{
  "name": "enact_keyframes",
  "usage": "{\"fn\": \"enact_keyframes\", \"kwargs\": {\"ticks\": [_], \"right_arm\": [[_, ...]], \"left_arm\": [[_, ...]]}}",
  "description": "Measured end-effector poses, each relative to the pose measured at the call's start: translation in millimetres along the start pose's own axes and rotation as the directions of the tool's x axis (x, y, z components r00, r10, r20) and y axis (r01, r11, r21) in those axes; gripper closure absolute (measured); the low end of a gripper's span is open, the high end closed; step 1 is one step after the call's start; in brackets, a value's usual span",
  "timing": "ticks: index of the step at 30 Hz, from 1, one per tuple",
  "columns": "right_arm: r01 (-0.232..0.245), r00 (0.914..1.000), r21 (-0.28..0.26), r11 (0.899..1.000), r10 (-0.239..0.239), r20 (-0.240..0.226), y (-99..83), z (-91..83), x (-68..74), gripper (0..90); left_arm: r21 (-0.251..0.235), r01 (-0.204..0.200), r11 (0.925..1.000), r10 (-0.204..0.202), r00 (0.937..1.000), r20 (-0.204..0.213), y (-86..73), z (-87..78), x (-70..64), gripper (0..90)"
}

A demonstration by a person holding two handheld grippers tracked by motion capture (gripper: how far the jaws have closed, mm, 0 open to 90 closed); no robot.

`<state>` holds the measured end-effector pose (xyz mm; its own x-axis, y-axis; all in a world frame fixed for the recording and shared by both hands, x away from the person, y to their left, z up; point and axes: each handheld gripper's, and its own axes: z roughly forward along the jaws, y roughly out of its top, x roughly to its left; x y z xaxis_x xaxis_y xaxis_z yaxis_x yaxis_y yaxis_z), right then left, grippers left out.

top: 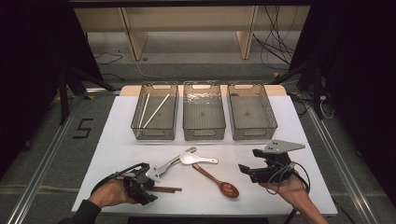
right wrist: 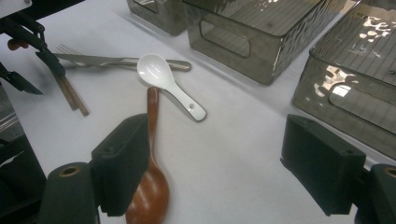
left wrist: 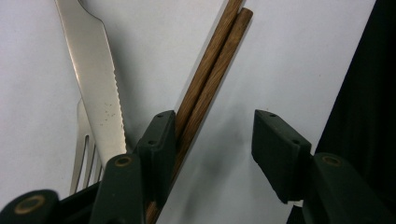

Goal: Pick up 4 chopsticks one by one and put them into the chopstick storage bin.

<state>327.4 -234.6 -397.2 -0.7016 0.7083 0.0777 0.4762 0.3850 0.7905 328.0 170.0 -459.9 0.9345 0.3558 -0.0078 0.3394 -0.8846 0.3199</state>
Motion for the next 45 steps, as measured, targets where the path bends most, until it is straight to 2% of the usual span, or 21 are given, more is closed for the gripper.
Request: {"fn": "enact_keyframes", "kwargs": {"ticks": [3,5,8,14,19,23,29,34,38,45], "right_arm": [[0.002,1.0000,0.000,1.000,-0.002,-0.001,0.1,0.0,0.2,24.6],[0.002,1.0000,0.001,1.000,-0.002,-0.001,0.1,0.1,0.1,24.6],[0.002,1.0000,0.000,1.000,-0.002,-0.002,0.2,-0.1,0.0,24.7],[0.005,1.0000,0.003,1.000,-0.005,-0.004,0.3,0.3,0.4,24.9],[0.004,1.0000,0.005,1.000,-0.004,-0.004,0.6,0.5,0.5,25.0],[0.006,1.0000,0.005,1.000,-0.006,-0.004,0.6,0.9,0.6,25.1],[0.007,1.0000,0.007,1.000,-0.007,-0.003,0.6,1.0,0.6,25.1],[0.009,1.0000,0.010,1.000,-0.009,-0.002,0.7,1.4,0.6,25.2],[0.011,0.9999,0.012,1.000,-0.011,-0.002,0.8,1.5,0.8,25.2],[0.010,0.9999,0.012,1.000,-0.010,-0.003,0.9,1.5,0.8,25.4]], "left_arm": [[0.034,-0.014,0.9993,0.014,0.9999,-0.001,-1.1,1.4,0.4,50.2],[0.054,-0.010,0.9985,0.010,0.9999,-0.007,-1.9,2.9,0.5,51.3],[0.070,-0.017,0.9974,0.017,0.9998,-0.006,-2.4,1.6,1.9,54.9],[0.114,0.015,0.9934,-0.016,0.9999,0.007,-3.9,0.0,6.4,63.3],[0.145,0.013,0.9894,-0.014,0.9999,0.009,-3.0,-0.7,8.6,67.3],[0.149,0.020,0.9886,-0.022,0.9997,0.008,-2.5,-0.3,8.9,70.9],[0.183,-0.035,0.9824,0.034,0.9994,0.013,0.1,-0.3,6.3,74.0],[0.179,-0.058,0.9822,0.055,0.9983,0.020,-0.1,0.1,4.7,78.3],[0.189,-0.098,0.9772,0.093,0.9951,0.035,0.5,-0.2,4.0,82.2],[0.180,-0.116,0.9768,0.111,0.9931,0.038,-0.1,-0.1,2.8,84.2]]}}
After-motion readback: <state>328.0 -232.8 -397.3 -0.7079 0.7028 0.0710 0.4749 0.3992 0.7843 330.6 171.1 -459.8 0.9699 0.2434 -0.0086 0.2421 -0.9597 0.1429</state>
